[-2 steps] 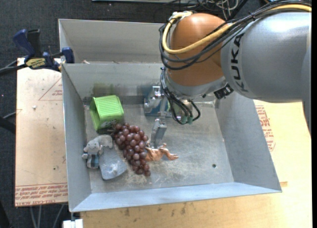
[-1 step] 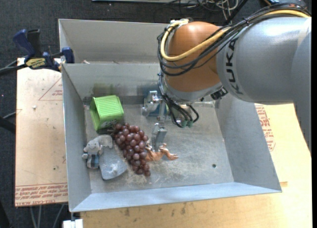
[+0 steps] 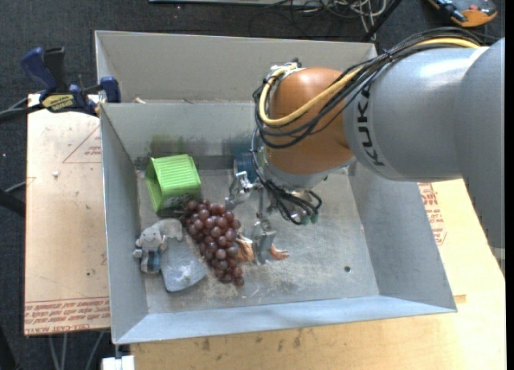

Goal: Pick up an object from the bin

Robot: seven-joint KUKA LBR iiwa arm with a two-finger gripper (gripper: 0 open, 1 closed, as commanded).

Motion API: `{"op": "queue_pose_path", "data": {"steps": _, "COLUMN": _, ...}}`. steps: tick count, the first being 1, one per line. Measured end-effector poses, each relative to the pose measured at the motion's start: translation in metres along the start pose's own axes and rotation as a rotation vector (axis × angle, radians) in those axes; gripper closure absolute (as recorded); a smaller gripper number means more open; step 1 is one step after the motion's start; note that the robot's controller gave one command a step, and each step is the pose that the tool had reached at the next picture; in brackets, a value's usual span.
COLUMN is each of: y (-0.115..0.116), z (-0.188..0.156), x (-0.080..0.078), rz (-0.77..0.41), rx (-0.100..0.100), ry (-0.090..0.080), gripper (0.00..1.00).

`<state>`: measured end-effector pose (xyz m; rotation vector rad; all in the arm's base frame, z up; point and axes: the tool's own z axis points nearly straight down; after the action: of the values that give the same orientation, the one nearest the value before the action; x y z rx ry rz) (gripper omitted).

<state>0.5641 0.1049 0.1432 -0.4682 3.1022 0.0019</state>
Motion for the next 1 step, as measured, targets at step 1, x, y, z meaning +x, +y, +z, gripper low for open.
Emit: {"op": "queue_pose_path", "data": {"steps": 1, "y": -0.0056, "z": 0.0286, "x": -0.0028, "rz": -0.176, "rx": 0.0, "ry": 0.003, "gripper": 0.0}}
